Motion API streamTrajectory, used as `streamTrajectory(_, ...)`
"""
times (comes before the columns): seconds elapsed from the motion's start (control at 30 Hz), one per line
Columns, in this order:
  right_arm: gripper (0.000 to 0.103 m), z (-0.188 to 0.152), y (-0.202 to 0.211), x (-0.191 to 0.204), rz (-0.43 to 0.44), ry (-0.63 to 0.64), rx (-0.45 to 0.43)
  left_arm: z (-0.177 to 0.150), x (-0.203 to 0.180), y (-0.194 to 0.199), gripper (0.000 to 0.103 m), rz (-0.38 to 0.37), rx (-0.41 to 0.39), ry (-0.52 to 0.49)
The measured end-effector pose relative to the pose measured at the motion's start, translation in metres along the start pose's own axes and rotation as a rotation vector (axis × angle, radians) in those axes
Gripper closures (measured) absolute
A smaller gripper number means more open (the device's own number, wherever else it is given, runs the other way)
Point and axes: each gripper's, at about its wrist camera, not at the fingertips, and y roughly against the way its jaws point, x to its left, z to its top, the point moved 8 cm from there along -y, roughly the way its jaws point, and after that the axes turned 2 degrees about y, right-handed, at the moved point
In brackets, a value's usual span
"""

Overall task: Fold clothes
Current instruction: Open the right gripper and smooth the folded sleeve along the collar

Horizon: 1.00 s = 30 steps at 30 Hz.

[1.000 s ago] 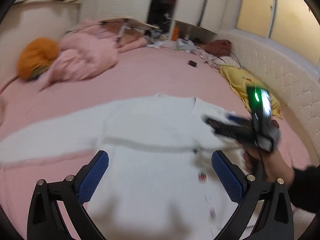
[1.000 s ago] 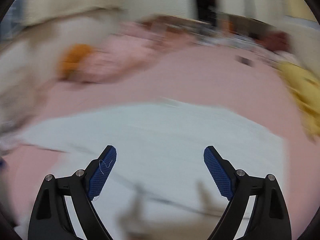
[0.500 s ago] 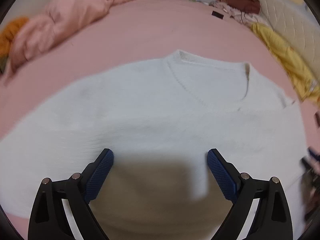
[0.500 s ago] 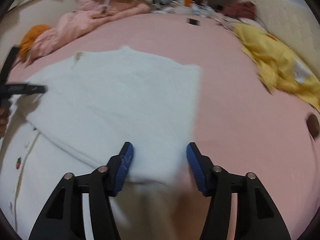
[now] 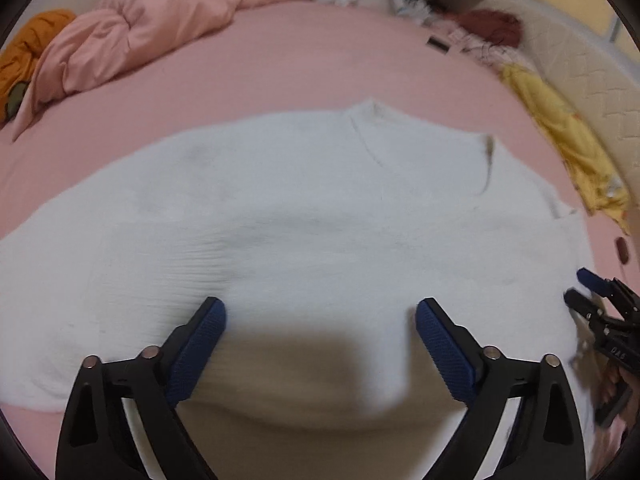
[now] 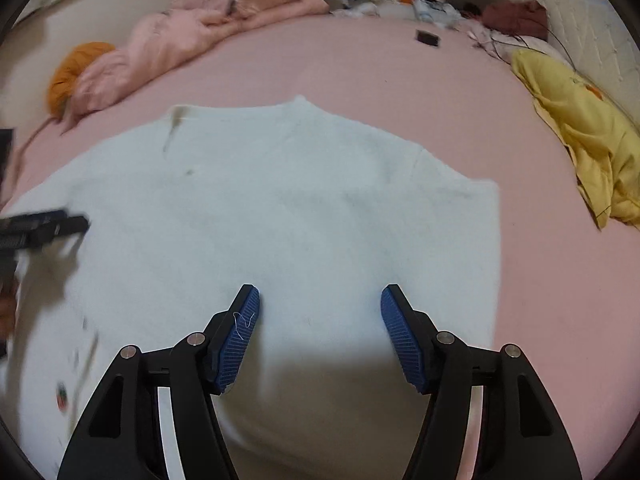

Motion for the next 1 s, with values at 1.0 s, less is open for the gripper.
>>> streamTrajectory(1.0, 0.027, -0.225, 0.160, 0.059, 0.055, -0.022, 0.454, -0.291, -0.027, 0.171, 0.007, 0.167, 0.401, 0.002)
